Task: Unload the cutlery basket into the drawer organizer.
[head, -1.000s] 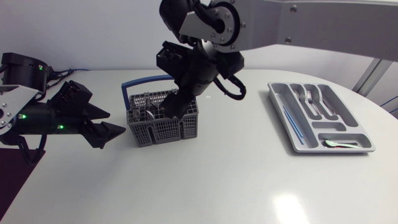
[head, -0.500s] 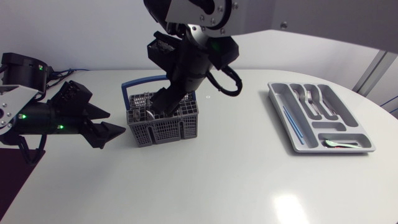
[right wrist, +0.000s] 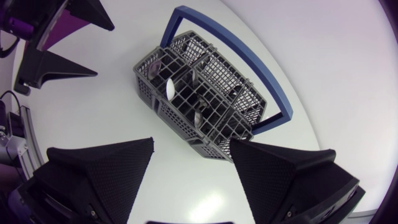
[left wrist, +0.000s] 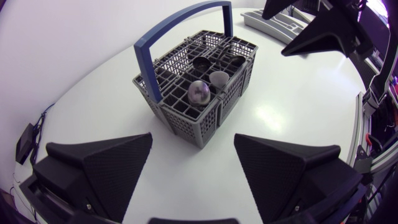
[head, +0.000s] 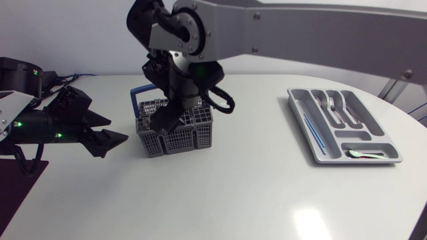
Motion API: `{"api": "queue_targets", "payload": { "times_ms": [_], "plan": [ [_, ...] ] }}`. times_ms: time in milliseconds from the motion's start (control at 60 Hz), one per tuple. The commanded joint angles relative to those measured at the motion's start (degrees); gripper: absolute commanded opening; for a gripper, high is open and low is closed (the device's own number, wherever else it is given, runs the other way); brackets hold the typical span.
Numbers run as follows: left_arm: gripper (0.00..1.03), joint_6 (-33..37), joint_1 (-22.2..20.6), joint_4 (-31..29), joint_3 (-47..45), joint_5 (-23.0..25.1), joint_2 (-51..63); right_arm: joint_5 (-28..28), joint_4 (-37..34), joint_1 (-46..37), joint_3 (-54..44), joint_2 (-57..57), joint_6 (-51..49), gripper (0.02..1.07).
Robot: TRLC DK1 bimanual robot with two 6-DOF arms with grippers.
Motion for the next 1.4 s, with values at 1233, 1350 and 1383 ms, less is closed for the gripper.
{"api": "queue_targets", "payload": {
  "times_ms": [1233,1350,1383],
  "plan": [
    [0.92,1.18,1.23,1.74,-2.81,1.21,0.56,18.79,0.88,3.27,8.78,15.90,1.63,0.52],
    [0.92,1.10,0.97,1.74,-2.98,1.21,0.56,19.22,0.97,2.92,8.95,16.69,1.63,0.51],
    [0.92,1.10,0.88,1.74,-2.98,1.21,0.56,19.40,0.97,2.83,8.95,16.87,1.63,0.51]
  ]
}}
